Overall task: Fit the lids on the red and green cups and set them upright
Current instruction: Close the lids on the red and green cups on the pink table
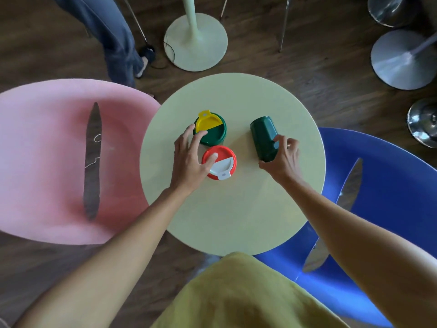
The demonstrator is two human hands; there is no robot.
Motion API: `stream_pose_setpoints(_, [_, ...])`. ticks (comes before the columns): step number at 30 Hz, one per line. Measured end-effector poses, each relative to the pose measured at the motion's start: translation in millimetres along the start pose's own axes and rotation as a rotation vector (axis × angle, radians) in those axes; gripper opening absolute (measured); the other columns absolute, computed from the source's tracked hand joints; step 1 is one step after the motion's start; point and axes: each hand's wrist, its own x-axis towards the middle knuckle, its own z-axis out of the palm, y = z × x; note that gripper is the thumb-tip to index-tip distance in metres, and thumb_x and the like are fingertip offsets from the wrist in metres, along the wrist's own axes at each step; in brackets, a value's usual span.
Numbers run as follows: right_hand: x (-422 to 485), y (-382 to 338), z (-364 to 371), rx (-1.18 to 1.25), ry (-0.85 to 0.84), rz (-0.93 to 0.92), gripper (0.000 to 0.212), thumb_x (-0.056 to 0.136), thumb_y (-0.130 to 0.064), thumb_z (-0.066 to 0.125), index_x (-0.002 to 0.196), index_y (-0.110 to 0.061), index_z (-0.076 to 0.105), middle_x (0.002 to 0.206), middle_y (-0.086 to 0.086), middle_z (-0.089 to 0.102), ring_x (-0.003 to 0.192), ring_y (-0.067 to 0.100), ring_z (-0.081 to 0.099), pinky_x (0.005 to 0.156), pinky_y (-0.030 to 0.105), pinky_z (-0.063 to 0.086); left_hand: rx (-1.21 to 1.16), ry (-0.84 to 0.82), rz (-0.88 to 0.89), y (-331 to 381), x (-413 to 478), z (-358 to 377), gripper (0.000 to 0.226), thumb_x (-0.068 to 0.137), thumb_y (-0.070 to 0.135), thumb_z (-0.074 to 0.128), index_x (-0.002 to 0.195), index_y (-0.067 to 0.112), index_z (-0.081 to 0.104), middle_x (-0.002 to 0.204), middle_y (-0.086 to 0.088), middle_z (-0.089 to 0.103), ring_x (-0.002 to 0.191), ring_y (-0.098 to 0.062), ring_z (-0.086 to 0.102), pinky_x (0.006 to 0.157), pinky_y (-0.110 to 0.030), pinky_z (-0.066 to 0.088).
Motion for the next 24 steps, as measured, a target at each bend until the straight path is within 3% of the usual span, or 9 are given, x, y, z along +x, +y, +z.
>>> stream_pose_setpoints(3, [-3, 2, 0, 0.025, -0.007, 0.032, 0.073, 0.068, -0.027, 0.079, 0.126, -0.029, 0.036, 0.132, 0.01, 0.036, 0.114, 0.032, 0.044, 0.085, 0.044, 0.05, -0.129, 0.063, -0.052, 0, -5, -1, 0.054, 0.084, 0.024, 0.068, 0.132, 0.009, 0.049, 0.139, -0.01, 0.044, 0.13, -0.024, 0.038, 0.109, -0.033, 0.033])
stream_pose_setpoints(6, [-3, 1, -1, 0.053, -0.013, 0.056, 0.07, 0.069, -0.029, 0.078, 0.124, -0.031, 0.034, 0.131, 0.013, 0.04, 0.112, 0.033, 0.047, 0.086, 0.045, 0.05, -0.306, 0.086, -0.261, 5, -13, -2, 0.048, 0.079, 0.026, 0.069, 0.119, 0.011, 0.048, 0.119, -0.002, 0.048, 0.111, -0.024, 0.05, 0.093, -0.037, 0.046])
stream_pose_setpoints(9, [-6, -3, -2, 0.081, -0.008, 0.071, 0.069, 0.067, -0.032, 0.077, 0.121, -0.031, 0.035, 0.124, 0.014, 0.044, 0.109, 0.034, 0.047, 0.087, 0.045, 0.048, -0.47, -0.015, -0.52, 4, -17, 1, 0.043, 0.072, 0.034, 0.071, 0.106, 0.015, 0.054, 0.111, -0.004, 0.062, 0.103, -0.021, 0.06, 0.086, -0.031, 0.051])
stream_pose_setpoints(11, [-8, -6, -5, 0.122, 0.006, 0.075, 0.069, 0.065, -0.036, 0.076, 0.121, -0.033, 0.037, 0.121, 0.014, 0.046, 0.11, 0.034, 0.047, 0.088, 0.045, 0.048, -0.57, -0.084, -0.63, 1, -17, 2, 0.037, 0.066, 0.037, 0.073, 0.096, 0.02, 0.06, 0.103, -0.005, 0.069, 0.099, -0.022, 0.066, 0.088, -0.042, 0.056])
stream_pose_setpoints(13, [-10, -11, -10, 0.172, 0.008, 0.063, 0.07, 0.064, -0.039, 0.077, 0.124, -0.036, 0.039, 0.118, 0.013, 0.046, 0.112, 0.032, 0.046, 0.09, 0.042, 0.047, -0.664, -0.118, -0.679, 2, -16, 3, 0.025, 0.069, 0.03, 0.074, 0.089, 0.021, 0.064, 0.097, -0.005, 0.07, 0.093, -0.023, 0.069, 0.084, -0.045, 0.059])
stream_pose_setpoints(15, [-9, -17, -17, 0.191, -0.01, 0.035, 0.069, 0.065, -0.04, 0.077, 0.126, -0.038, 0.043, 0.114, 0.01, 0.046, 0.115, 0.031, 0.045, 0.092, 0.039, 0.046, -0.728, -0.128, -0.705, 4, -13, 2, 0.015, 0.075, 0.018, 0.074, 0.088, 0.016, 0.065, 0.094, -0.007, 0.069, 0.086, -0.023, 0.069, 0.076, -0.039, 0.061])
stream_pose_setpoints(18, [-1, -31, -29, 0.165, -0.067, 0.018, 0.068, 0.066, -0.045, 0.078, 0.126, -0.039, 0.048, 0.108, 0.006, 0.044, 0.115, 0.031, 0.046, 0.094, 0.042, 0.049, -0.751, -0.159, -0.728, 5, -9, -3, 0.014, 0.078, 0.012, 0.073, 0.09, 0.013, 0.066, 0.093, -0.01, 0.069, 0.079, -0.022, 0.07, 0.071, -0.034, 0.06])
stream_pose_setpoints(24, [21, -65, -37, 0.039, -0.173, 0.058, 0.076, 0.065, -0.056, 0.077, 0.13, -0.029, 0.047, 0.124, 0.014, 0.053, 0.119, 0.034, 0.047, 0.092, 0.045, 0.05, -0.807, -0.206, -0.732, 5, -9, -7, 0.015, 0.08, 0.009, 0.072, 0.092, 0.011, 0.065, 0.094, -0.012, 0.069, 0.079, -0.022, 0.069, 0.063, -0.028, 0.059])
